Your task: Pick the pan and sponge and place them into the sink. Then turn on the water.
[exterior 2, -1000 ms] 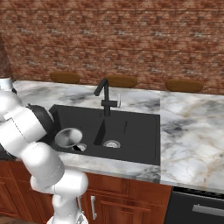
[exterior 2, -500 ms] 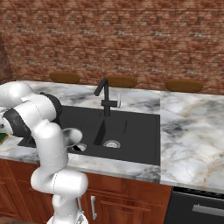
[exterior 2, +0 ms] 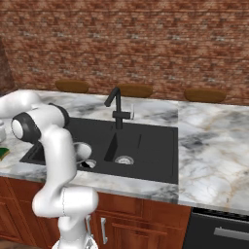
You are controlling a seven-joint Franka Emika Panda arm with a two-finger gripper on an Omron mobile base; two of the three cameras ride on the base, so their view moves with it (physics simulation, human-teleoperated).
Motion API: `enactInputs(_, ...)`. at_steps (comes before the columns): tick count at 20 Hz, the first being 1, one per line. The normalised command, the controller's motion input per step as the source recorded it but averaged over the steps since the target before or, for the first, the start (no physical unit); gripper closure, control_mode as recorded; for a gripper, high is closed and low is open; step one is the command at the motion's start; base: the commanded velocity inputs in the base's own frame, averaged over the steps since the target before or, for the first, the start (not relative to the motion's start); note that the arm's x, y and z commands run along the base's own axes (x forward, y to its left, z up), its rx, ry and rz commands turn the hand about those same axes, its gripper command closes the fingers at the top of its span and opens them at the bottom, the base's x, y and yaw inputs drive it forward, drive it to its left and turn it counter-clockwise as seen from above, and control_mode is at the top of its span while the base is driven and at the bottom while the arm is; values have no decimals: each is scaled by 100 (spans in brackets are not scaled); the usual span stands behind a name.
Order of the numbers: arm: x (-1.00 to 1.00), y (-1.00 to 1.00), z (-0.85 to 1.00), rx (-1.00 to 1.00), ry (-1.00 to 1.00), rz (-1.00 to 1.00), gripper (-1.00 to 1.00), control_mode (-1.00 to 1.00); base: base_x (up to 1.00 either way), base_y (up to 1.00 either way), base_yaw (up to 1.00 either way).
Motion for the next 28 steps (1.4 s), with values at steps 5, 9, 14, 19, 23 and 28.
enactInputs(5,1,0,-37,-1,0,0,-100,-100,0,0,0)
enactInputs(9,4,0,-35,0,0,0,-100,-100,0,0,0)
enactInputs(14,0,0,-38,0,0,0,-100,-100,0,0,0)
enactInputs(19,6,0,-41,0,0,0,-100,-100,0,0,0)
enactInputs(23,27,0,-23,0,0,0,-100,-100,0,0,0)
enactInputs(28,41,5,-7,0,0,0,-100,-100,0,0,0)
